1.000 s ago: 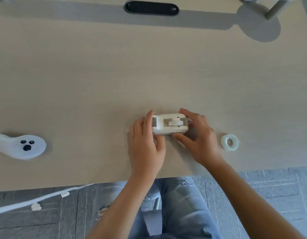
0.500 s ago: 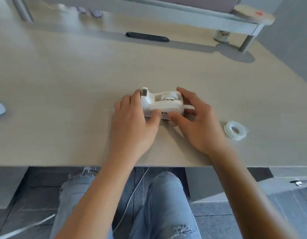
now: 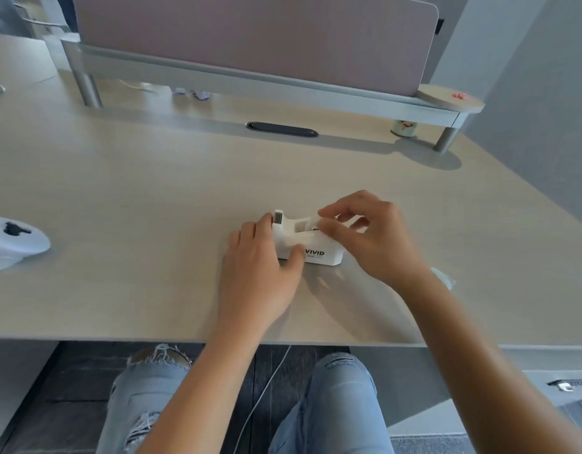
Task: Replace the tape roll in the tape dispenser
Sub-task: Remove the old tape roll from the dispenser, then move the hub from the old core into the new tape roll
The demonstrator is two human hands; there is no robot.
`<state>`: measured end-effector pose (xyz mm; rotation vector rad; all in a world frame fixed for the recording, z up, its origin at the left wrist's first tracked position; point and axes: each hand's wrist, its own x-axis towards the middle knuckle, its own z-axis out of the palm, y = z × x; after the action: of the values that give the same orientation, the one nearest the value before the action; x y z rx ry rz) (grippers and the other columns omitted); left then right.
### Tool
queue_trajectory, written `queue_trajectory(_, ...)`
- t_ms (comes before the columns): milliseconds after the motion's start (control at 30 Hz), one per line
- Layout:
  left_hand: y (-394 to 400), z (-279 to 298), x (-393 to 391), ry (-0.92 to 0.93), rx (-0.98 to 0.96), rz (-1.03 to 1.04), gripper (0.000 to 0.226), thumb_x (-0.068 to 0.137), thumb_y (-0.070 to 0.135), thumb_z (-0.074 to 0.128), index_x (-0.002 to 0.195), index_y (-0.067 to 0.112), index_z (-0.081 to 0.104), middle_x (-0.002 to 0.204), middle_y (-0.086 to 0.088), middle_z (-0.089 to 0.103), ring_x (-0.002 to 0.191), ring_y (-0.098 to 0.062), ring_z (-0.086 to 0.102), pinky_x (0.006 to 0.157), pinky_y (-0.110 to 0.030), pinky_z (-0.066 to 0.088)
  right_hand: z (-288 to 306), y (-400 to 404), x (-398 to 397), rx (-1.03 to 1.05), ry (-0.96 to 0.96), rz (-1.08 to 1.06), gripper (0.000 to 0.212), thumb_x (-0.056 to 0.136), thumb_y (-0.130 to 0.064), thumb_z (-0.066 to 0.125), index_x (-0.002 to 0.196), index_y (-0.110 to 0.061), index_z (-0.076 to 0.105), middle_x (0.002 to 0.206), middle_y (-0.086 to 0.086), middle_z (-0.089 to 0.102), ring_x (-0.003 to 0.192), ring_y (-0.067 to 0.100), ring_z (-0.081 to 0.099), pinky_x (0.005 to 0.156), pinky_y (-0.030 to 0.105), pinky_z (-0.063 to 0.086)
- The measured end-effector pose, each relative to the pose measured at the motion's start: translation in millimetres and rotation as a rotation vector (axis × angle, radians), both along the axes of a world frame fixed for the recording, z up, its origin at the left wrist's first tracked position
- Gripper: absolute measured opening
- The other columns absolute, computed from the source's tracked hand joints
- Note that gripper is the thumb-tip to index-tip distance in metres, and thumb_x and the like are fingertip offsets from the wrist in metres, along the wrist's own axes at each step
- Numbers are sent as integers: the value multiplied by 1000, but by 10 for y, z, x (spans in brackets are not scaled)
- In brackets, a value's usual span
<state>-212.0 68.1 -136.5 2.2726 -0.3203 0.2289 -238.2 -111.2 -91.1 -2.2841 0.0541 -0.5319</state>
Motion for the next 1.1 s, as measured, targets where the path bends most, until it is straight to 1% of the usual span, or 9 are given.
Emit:
queue_trajectory(133, 3, -3, -11, -13, 5, 11, 59, 92, 44, 61, 145, 22, 47, 123, -4, 59, 120, -29, 48, 96, -42, 43, 87, -63, 47, -180, -7, 93, 7, 90, -30, 78, 93, -26, 83, 97, -8, 72, 88, 9, 68, 76, 29, 54)
queue_trajectory(300, 17, 19, -40, -27, 29, 13, 60, 92, 47, 59, 146, 22, 46, 123, -2, 60, 117, -26, 48, 93, -40, 44, 88, -67, 39, -309, -72, 142, 7, 94, -26, 74, 94, -20, 78, 96, -8, 76, 88, 12, 68, 79, 37, 56)
queue_trajectory(433, 20, 36, -47, -8, 32, 9, 60, 92, 47, 60, 145, 21, 47, 124, -3, 60, 117, -28, 49, 94, -42, 44, 60, -58, 12, -363, -81, 133, 9, 96, -27, 71, 98, -19, 76, 97, -9, 75, 88, 10, 67, 80, 36, 56)
queue_trajectory(600, 24, 55, -52, 0, 30, 3, 60, 92, 47, 60, 145, 20, 48, 124, -4, 61, 119, -29, 50, 95, -43, 45, 193, -54, -9, -179, -80, 95, 8, 98, -21, 71, 96, -14, 73, 93, -11, 78, 84, 11, 70, 78, 27, 57)
queue_trajectory(767, 21, 82, -84, -32, -41, 24, 70, 89, 42, 68, 149, 16, 44, 135, -7, 57, 128, -31, 47, 97, -43, 43, 224, -58, -74, 4, -73, 55, 7, 96, -20, 74, 93, -14, 75, 87, -7, 79, 82, 22, 74, 79, 41, 59)
queue_trajectory(867, 26, 147, -163, -274, -219, 82, 57, 88, 26, 71, 139, 7, 56, 131, -11, 60, 124, -27, 49, 98, -28, 41, 201, -61, -157, 175, -88, 49, 8, 96, -15, 74, 94, -9, 78, 86, 1, 81, 81, 23, 76, 77, 45, 60)
queue_trajectory(967, -28, 244, -295, -447, -374, 29, 34, 88, 15, 71, 120, 4, 69, 115, -9, 68, 107, -26, 61, 94, -20, 46, 226, -52, -306, 314, -115, 63, 10, 96, -11, 72, 96, -4, 79, 91, 5, 82, 78, 10, 73, 74, 27, 58)
queue_trajectory(1033, -88, 362, -411, -344, -517, -74, 27, 89, 17, 72, 115, 9, 74, 108, 0, 72, 98, -19, 68, 85, -28, 55, 257, -38, -428, 408, -124, 60, 11, 96, -11, 72, 96, -4, 80, 93, 5, 82, 81, 10, 73, 76, 26, 59)
queue_trajectory(1100, -152, 497, -517, -138, -646, -169, 21, 91, 19, 74, 111, 14, 78, 103, 5, 76, 93, -11, 72, 80, -26, 57, 302, -38, -562, 506, -136, 57, 12, 95, -13, 72, 96, -4, 80, 95, 7, 82, 85, 15, 74, 78, 29, 61)
